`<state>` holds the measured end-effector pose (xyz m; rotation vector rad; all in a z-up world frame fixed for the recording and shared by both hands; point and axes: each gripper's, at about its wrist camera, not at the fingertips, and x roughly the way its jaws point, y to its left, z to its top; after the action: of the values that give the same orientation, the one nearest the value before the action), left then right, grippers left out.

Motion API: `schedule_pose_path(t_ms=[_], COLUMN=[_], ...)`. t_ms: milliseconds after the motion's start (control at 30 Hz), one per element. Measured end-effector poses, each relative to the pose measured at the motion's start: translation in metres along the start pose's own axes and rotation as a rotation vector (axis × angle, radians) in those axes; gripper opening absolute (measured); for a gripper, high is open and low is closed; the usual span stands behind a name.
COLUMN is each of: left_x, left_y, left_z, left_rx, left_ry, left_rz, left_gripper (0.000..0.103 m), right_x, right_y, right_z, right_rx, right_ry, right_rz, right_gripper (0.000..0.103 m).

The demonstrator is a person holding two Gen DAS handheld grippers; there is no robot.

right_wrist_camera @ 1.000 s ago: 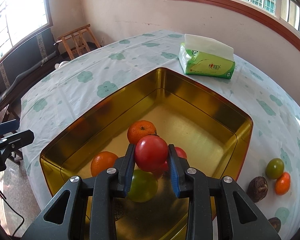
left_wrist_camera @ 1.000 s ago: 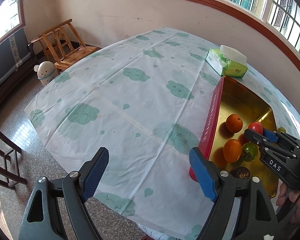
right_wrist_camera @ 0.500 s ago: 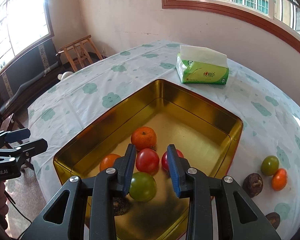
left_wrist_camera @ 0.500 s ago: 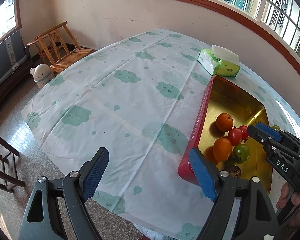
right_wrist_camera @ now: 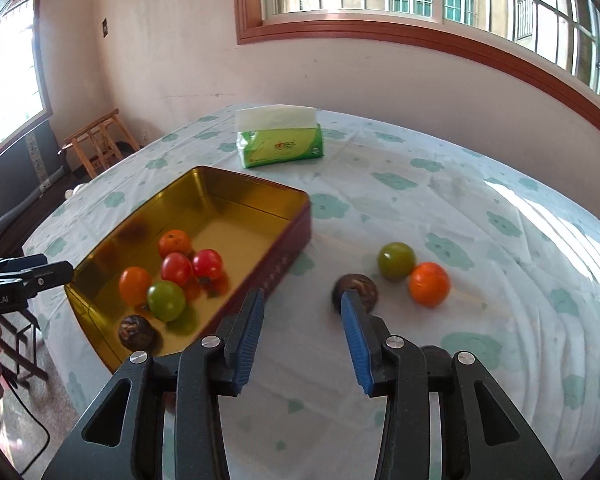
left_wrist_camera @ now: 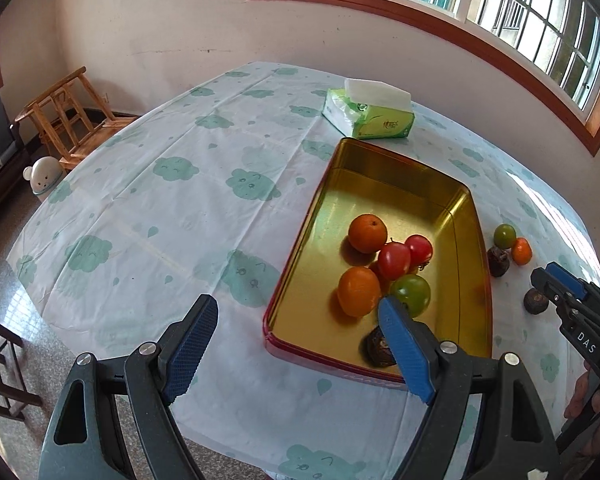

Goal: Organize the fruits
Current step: 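Move the open right tool to a dark brown dried fruit and close it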

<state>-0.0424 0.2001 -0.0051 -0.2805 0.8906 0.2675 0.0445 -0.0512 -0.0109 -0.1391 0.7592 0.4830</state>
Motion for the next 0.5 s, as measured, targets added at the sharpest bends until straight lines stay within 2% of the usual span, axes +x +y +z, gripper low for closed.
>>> schedule_pose_path(t_ms=[233,500], left_x=[0.003,0.008], left_y=[-0.037,-0.072], left_z=[0.001,0.002], left_rx=[0.079,0.147], left_ry=[0.006,0.018], left_rz=[-0.053,-0.085], left_gripper=[0.079,0.079], right_x=[0.004,0.028], right_y=[-0.053,-0.065], right_z=[-0.032,-0.046], right_rx=[0.081,0.089], right_ry=[0.061,0.103], right_rz=[-0.088,-0.103], right_gripper=[0.044,0.047])
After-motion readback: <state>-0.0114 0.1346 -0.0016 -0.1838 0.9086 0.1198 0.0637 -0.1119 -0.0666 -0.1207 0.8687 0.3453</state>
